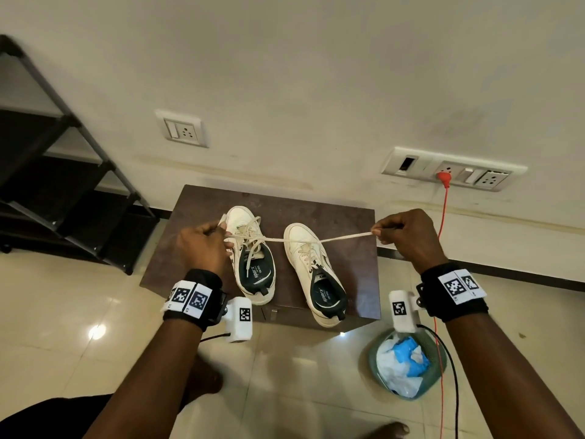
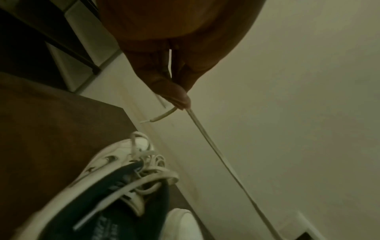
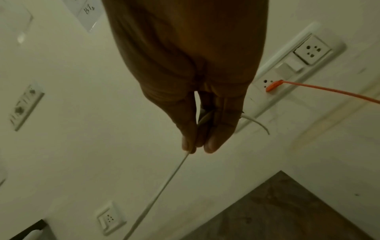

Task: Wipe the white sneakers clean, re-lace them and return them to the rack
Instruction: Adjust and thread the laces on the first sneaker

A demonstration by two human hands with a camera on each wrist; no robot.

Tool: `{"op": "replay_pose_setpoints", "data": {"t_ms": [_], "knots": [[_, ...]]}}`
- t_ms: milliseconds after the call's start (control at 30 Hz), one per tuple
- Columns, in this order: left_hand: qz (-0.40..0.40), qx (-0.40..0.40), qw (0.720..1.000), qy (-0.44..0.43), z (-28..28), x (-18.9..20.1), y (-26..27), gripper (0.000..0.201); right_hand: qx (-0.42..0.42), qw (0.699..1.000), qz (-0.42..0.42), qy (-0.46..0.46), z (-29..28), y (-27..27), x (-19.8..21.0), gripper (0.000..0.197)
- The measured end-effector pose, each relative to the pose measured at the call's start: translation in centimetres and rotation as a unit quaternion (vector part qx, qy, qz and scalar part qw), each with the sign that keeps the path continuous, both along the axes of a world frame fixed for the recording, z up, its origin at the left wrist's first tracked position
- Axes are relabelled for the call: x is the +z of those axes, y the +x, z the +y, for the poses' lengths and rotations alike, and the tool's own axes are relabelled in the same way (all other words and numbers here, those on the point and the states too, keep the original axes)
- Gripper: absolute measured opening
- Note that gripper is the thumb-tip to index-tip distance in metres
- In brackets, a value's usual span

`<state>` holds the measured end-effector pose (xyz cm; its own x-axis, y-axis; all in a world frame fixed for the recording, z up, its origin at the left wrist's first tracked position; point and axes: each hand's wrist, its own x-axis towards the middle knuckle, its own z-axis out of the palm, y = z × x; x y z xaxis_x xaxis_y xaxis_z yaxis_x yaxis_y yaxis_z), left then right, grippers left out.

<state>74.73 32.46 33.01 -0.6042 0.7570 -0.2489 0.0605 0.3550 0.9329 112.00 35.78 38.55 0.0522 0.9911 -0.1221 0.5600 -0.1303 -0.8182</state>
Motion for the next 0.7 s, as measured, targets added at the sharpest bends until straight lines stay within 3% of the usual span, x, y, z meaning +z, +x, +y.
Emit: {"op": "replay_pose_setpoints", "data": {"t_ms": [100, 200, 300, 400, 533, 600, 700], "knots": [[0.052, -0.021, 0.997, -0.051, -0.6, -0.6, -0.1, 0.020, -0.011, 0.998, -0.066, 0.002, -0.2, 0.2, -1.2, 0.007], [0.185, -0.091, 0.972, -0.108, -1.7, 0.5, 1.8, 0.028, -0.004, 0.997, -0.073, -0.014, -0.4, -0.7, -2.3, 0.008], [0.290, -0.113, 0.949, -0.052, -2.6, 2.3, 5.1, 0.034, 0.015, 0.994, -0.108, 0.008, -0.3, -2.8, -2.7, 0.023], [0.265, -0.217, 0.939, 0.012, -2.7, 1.3, 9.2, 0.041, 0.079, 0.988, -0.130, -0.032, 0.0, -5.2, -4.4, 0.028], [0.134, -0.321, 0.934, -0.080, -0.8, -1.1, 11.7, 0.047, 0.160, 0.979, -0.080, -0.097, 0.0, -7.4, -6.7, 0.029], [0.146, -0.354, 0.919, -0.095, 0.0, -1.7, 11.9, 0.043, 0.171, 0.975, -0.098, -0.098, 0.1, -7.8, -7.4, 0.036], [0.184, -0.402, 0.892, -0.092, 0.6, -2.5, 11.8, 0.040, 0.154, 0.979, -0.087, -0.105, 0.1, -7.7, -8.4, 0.013]]}}
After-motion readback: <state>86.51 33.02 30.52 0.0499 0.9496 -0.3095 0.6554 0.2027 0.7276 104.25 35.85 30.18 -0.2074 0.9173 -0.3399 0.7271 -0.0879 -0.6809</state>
